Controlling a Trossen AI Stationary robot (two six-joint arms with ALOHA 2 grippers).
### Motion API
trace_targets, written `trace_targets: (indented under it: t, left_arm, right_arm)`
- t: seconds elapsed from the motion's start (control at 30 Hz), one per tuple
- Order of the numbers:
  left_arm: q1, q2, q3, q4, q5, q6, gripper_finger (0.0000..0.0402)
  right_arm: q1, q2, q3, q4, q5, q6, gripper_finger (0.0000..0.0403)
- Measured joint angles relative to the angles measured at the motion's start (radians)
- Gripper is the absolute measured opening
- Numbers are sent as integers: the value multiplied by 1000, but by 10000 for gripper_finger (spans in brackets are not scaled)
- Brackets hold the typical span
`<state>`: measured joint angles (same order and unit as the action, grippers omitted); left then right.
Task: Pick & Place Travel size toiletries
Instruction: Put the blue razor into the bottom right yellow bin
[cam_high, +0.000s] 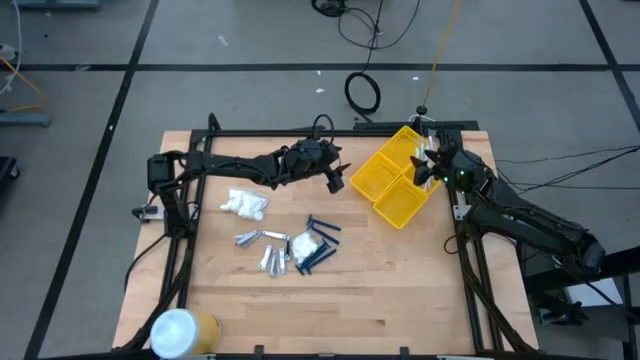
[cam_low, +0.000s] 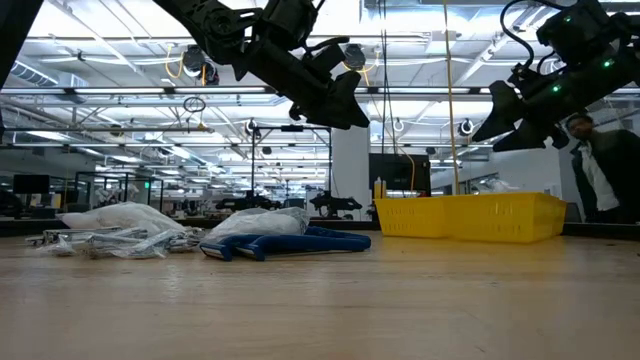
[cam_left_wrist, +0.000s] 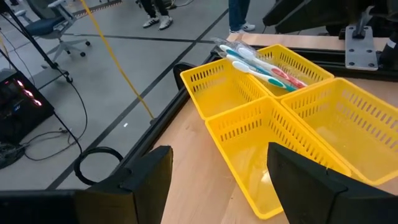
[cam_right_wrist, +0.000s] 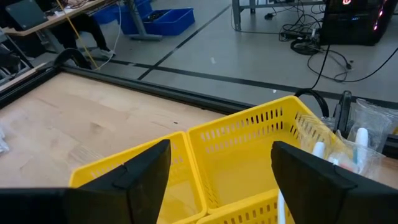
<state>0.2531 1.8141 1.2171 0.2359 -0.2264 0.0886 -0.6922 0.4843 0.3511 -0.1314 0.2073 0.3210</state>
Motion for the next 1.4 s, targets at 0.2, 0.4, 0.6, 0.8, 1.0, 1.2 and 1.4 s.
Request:
trace_targets:
  t: [0.2, 0.4, 0.6, 0.8, 1.0, 1.2, 1.4]
  left_arm:
    - [-2, 0, 0, 0, 0, -70, 253]
    - [-14, 0, 0, -3, 0, -84, 253]
    - [-19, 0, 0, -2, 0, -48, 253]
    - [-25, 0, 0, -8, 0, -70, 253]
    - [-76, 0, 0, -82, 35, -118, 253]
    - [-175, 0, -1, -121, 60, 0, 253]
    - [-266, 0, -1, -88, 34, 80, 253]
  right_arm:
    - [0, 0, 0, 0, 0, 0, 267]
    - [0, 0, 0, 0, 0, 0, 267]
    - [0, 0, 0, 0, 0, 0, 267]
    - [0, 0, 0, 0, 0, 0, 266]
    - [0, 0, 0, -1, 0, 0, 266]
    - [0, 0, 0, -1, 0, 0, 264]
    - [0, 0, 0, -1, 0, 0, 267]
